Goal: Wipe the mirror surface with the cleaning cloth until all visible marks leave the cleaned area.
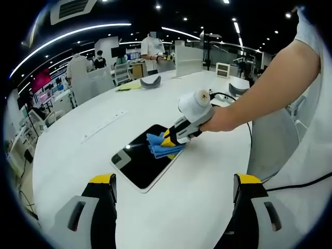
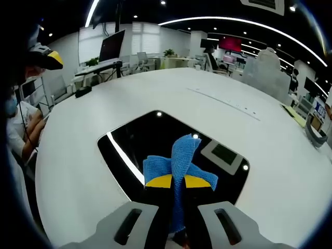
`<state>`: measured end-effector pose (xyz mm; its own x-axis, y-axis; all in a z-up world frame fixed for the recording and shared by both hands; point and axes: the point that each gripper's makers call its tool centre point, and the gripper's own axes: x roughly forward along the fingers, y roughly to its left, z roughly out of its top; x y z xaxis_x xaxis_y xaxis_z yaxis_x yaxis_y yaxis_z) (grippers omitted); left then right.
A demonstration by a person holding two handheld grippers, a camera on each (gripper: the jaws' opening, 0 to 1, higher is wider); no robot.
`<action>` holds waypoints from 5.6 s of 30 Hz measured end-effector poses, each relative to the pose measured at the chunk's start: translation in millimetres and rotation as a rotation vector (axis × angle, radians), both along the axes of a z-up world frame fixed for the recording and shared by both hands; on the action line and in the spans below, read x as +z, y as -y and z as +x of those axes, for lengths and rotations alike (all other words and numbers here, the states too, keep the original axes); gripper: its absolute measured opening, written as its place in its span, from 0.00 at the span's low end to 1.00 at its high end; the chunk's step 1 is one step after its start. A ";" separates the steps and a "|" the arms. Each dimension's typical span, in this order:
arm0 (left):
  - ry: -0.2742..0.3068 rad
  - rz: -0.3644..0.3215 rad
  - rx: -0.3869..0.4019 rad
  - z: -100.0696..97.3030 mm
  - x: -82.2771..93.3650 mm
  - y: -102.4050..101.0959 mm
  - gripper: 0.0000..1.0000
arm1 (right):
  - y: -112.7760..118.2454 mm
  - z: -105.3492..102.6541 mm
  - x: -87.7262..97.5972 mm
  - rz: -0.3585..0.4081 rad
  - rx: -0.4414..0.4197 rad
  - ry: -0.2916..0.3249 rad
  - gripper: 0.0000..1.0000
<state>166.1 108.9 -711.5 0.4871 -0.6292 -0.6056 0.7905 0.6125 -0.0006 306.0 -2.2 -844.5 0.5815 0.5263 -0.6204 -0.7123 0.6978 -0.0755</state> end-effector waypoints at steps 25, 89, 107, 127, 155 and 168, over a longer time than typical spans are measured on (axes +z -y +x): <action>-0.003 -0.004 -0.017 -24.8 0.9 8.0 0.94 | 2.7 -26.7 -0.5 -0.001 -0.007 -0.001 0.02; 0.001 -0.014 0.026 -19.3 0.2 -15.0 0.94 | -31.8 -32.9 -0.1 0.012 -0.001 -0.024 0.02; -0.001 -0.007 0.054 -15.7 -1.4 -27.4 0.94 | -37.8 -9.9 0.3 0.021 -0.020 -0.028 0.01; -0.017 -0.006 0.067 -4.8 -5.2 -37.8 0.94 | -40.4 16.2 0.8 0.011 -0.019 -0.030 0.01; -0.023 -0.002 0.083 9.2 -10.6 -52.4 0.94 | -44.4 57.3 -0.3 -0.016 -0.018 -0.047 0.02; -0.023 -0.003 0.082 13.9 -12.9 -52.6 0.95 | -49.3 67.2 -0.4 -0.033 0.015 -0.057 0.02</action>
